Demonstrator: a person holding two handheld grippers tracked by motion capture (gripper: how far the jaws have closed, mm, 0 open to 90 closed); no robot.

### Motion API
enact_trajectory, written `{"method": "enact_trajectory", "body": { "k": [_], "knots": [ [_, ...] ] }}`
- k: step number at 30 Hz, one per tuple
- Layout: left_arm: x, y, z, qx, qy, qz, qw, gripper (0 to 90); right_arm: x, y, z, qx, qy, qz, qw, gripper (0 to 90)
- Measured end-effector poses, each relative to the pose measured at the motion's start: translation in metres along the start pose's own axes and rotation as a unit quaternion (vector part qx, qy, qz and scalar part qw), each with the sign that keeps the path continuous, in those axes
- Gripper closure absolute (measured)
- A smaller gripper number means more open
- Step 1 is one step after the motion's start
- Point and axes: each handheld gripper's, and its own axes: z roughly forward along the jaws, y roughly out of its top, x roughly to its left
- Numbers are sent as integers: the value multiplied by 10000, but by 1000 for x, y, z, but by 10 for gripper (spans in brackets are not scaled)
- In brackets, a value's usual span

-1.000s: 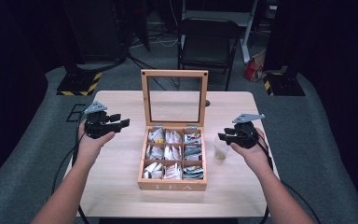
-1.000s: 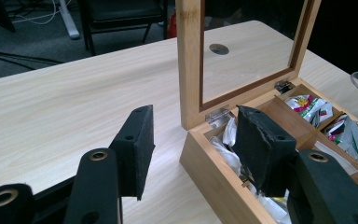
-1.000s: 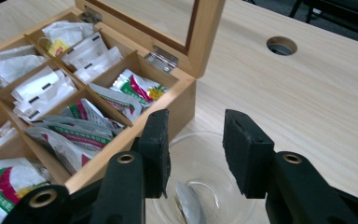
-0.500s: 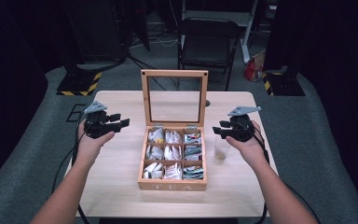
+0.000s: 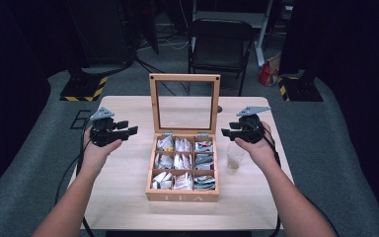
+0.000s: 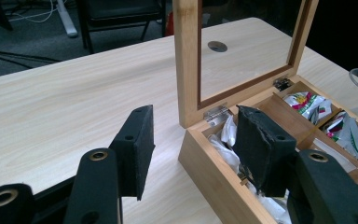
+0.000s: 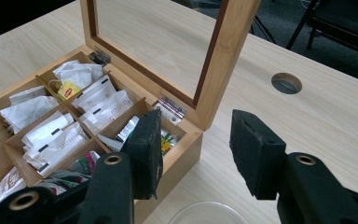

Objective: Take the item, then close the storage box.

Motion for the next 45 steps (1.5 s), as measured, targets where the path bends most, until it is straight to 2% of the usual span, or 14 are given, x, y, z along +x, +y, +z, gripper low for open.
{"method": "enact_trajectory", "body": {
  "k": [8,20,24,30,34,45],
  "knots": [
    [-1,-2,1,-5,-41,4,10000,470,8,3,3,-69,66,-40,9999,509],
    [1,-9,3,59,-118,-60,9999,468,-9,22,34,-55,-217,169,9996,431],
    [1,-10,5,78,-117,-39,9999,468,-15,24,40,-115,-187,330,9992,414],
    [2,-11,5,95,-111,-55,9999,468,-22,25,48,-111,-162,415,9989,408],
    [2,-11,5,130,-117,-42,9998,468,-24,24,53,-23,-190,371,9991,402],
    [3,-11,6,166,-132,-21,9998,468,-23,23,69,-11,-138,328,9994,394]
  ]
}}
